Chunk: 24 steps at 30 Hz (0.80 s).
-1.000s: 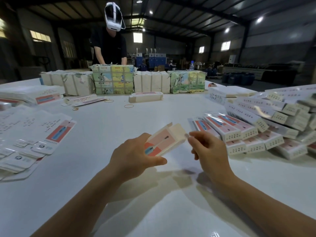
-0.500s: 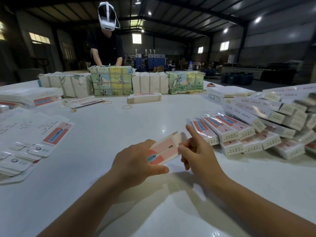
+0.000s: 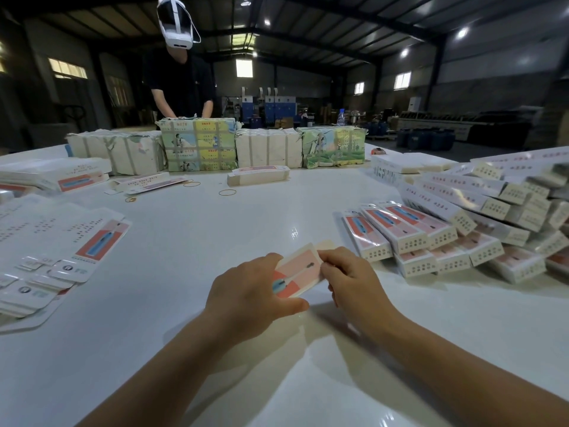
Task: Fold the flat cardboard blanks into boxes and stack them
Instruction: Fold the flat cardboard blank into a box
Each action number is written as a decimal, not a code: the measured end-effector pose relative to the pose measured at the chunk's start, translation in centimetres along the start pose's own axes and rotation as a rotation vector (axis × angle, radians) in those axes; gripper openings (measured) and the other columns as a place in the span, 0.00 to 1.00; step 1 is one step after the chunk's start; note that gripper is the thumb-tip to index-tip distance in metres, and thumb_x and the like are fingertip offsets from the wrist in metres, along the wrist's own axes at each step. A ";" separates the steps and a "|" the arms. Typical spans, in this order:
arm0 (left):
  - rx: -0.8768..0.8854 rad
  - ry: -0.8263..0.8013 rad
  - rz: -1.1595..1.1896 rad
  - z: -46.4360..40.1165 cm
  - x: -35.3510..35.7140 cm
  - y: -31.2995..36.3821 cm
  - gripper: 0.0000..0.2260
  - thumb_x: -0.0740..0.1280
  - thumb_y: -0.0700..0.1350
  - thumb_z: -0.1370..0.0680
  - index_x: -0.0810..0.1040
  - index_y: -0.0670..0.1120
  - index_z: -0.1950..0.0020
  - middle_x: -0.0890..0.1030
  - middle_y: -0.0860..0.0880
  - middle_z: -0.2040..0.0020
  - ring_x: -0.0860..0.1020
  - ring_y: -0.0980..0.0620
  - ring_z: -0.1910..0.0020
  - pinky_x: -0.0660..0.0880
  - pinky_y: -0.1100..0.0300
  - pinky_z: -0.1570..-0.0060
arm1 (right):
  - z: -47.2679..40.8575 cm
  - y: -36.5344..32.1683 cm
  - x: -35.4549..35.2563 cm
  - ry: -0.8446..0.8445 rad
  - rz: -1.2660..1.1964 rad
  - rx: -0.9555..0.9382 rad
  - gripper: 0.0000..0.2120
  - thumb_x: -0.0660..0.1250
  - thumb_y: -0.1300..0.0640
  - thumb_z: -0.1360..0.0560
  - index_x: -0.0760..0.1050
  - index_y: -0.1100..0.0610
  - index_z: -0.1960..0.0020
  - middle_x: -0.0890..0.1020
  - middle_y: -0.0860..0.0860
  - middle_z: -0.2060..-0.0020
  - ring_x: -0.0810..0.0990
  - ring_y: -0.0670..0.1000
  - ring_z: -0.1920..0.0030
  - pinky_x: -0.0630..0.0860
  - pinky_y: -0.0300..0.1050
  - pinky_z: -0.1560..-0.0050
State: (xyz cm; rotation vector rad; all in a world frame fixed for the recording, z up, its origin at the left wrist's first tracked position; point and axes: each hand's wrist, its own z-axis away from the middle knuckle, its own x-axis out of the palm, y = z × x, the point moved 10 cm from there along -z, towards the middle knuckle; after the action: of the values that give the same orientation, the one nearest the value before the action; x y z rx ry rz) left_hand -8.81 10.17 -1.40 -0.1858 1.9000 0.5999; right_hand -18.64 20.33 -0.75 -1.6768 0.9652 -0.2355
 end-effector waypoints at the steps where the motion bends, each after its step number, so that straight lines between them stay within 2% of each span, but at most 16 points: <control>1: -0.009 0.003 -0.002 0.0 -0.1 0.0 0.30 0.65 0.69 0.32 0.65 0.57 0.35 0.74 0.57 0.38 0.77 0.53 0.54 0.77 0.62 0.55 | 0.0 -0.3 -0.1 0.005 0.017 -0.010 0.16 0.59 0.62 0.21 0.77 0.41 0.54 0.78 0.45 0.55 0.77 0.41 0.58 0.71 0.34 0.58; 3: -0.027 0.020 0.020 0.0 -0.4 -0.1 0.29 0.64 0.70 0.32 0.65 0.57 0.36 0.74 0.57 0.39 0.77 0.54 0.56 0.76 0.65 0.58 | -0.1 -0.4 -1.3 0.101 0.050 0.001 0.13 0.64 0.57 0.22 0.72 0.42 0.43 0.74 0.43 0.50 0.77 0.45 0.52 0.73 0.32 0.56; 5: -0.039 0.039 0.073 0.1 -0.9 0.0 0.28 0.64 0.69 0.31 0.66 0.57 0.37 0.74 0.58 0.40 0.77 0.54 0.58 0.75 0.67 0.59 | -0.1 0.3 -2.9 0.233 0.060 0.074 0.30 0.70 0.52 0.26 0.60 0.42 0.29 0.69 0.44 0.44 0.74 0.46 0.50 0.73 0.36 0.53; 6: -0.039 0.045 0.093 0.1 -1.0 0.0 0.28 0.64 0.69 0.31 0.66 0.57 0.37 0.74 0.58 0.41 0.77 0.55 0.57 0.76 0.66 0.58 | -0.2 1.4 -3.1 0.244 -0.041 0.165 0.38 0.72 0.52 0.28 0.55 0.42 0.26 0.67 0.45 0.41 0.75 0.49 0.47 0.74 0.42 0.50; 7: -0.035 0.047 0.104 0.1 -1.0 0.2 0.27 0.64 0.69 0.31 0.66 0.57 0.37 0.75 0.58 0.42 0.77 0.55 0.56 0.77 0.65 0.57 | -0.2 2.5 -2.4 0.200 -0.243 0.267 0.42 0.74 0.54 0.31 0.53 0.45 0.25 0.69 0.48 0.39 0.76 0.53 0.45 0.75 0.49 0.47; 9: -0.023 0.031 0.095 0.1 -0.8 0.7 0.29 0.63 0.71 0.33 0.66 0.57 0.38 0.75 0.58 0.44 0.77 0.55 0.56 0.76 0.65 0.56 | 0.0 3.3 0.9 -0.009 -0.748 0.418 0.40 0.74 0.60 0.35 0.62 0.55 0.27 0.78 0.57 0.43 0.80 0.58 0.46 0.78 0.54 0.47; 10: -0.023 0.015 0.085 0.2 -0.6 0.9 0.32 0.60 0.73 0.35 0.66 0.57 0.38 0.74 0.59 0.45 0.77 0.55 0.56 0.75 0.67 0.57 | 0.0 2.8 1.9 -0.089 -0.882 0.437 0.34 0.73 0.62 0.37 0.67 0.60 0.32 0.81 0.59 0.48 0.82 0.58 0.49 0.80 0.53 0.49; 11: -0.029 -0.002 0.082 0.2 -0.4 0.9 0.34 0.58 0.74 0.37 0.65 0.56 0.37 0.73 0.59 0.46 0.77 0.55 0.56 0.74 0.68 0.58 | -0.1 2.6 2.2 -0.129 -0.914 0.421 0.29 0.71 0.64 0.37 0.71 0.64 0.37 0.82 0.60 0.52 0.83 0.58 0.52 0.81 0.50 0.51; 14: -0.048 -0.021 0.120 0.1 0.0 0.9 0.32 0.60 0.73 0.35 0.66 0.56 0.38 0.72 0.60 0.49 0.78 0.54 0.55 0.75 0.66 0.57 | -0.4 1.9 0.8 -0.038 -0.738 0.256 0.16 0.70 0.67 0.34 0.77 0.62 0.46 0.83 0.59 0.56 0.84 0.57 0.55 0.82 0.48 0.52; 16: -0.048 -0.004 0.160 0.0 -0.2 0.9 0.28 0.63 0.70 0.32 0.66 0.56 0.40 0.73 0.59 0.49 0.79 0.54 0.56 0.78 0.63 0.55 | -0.1 0.0 -0.4 0.029 -0.334 0.039 0.12 0.65 0.65 0.24 0.77 0.58 0.43 0.83 0.55 0.53 0.84 0.54 0.54 0.81 0.43 0.56; 18: -0.043 0.013 0.183 -0.1 -0.3 1.0 0.24 0.63 0.69 0.31 0.66 0.56 0.44 0.75 0.58 0.51 0.78 0.54 0.57 0.78 0.62 0.55 | 0.5 -1.5 -0.4 0.050 0.080 -0.127 0.14 0.60 0.57 0.20 0.74 0.55 0.35 0.81 0.50 0.49 0.83 0.48 0.52 0.78 0.35 0.59; 19: -0.041 0.016 0.188 -0.1 -0.4 1.0 0.23 0.64 0.69 0.31 0.66 0.56 0.45 0.75 0.58 0.52 0.78 0.54 0.58 0.78 0.61 0.55 | 0.6 -1.7 -0.3 0.048 0.183 -0.161 0.16 0.59 0.55 0.19 0.72 0.54 0.32 0.80 0.50 0.47 0.82 0.47 0.51 0.78 0.33 0.58; 21: -0.041 0.021 0.173 0.1 -0.6 0.8 0.21 0.64 0.68 0.30 0.67 0.56 0.47 0.76 0.57 0.53 0.78 0.55 0.59 0.78 0.60 0.55 | 0.7 -1.6 0.0 0.021 0.183 -0.151 0.19 0.58 0.50 0.20 0.71 0.52 0.31 0.81 0.49 0.46 0.82 0.48 0.48 0.78 0.34 0.54; 22: -0.042 0.024 0.151 0.1 -0.7 0.6 0.21 0.64 0.68 0.30 0.67 0.56 0.46 0.76 0.58 0.53 0.77 0.55 0.59 0.78 0.61 0.56 | 0.6 -1.3 0.1 0.002 0.040 -0.100 0.18 0.59 0.47 0.22 0.74 0.50 0.34 0.82 0.48 0.48 0.82 0.48 0.50 0.79 0.36 0.54; 24: -0.043 0.038 0.103 0.3 -1.0 0.5 0.24 0.64 0.68 0.30 0.67 0.55 0.41 0.75 0.58 0.49 0.77 0.55 0.57 0.76 0.64 0.57 | 0.4 -0.7 0.3 -0.019 -0.294 0.023 0.17 0.60 0.42 0.27 0.81 0.49 0.48 0.85 0.48 0.57 0.84 0.49 0.53 0.81 0.39 0.54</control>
State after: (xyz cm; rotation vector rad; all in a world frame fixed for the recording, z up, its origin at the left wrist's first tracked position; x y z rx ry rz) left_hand -8.36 10.60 -0.41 -0.1281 1.9433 0.7118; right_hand -17.89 20.49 -0.39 -1.7936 0.6963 -0.4231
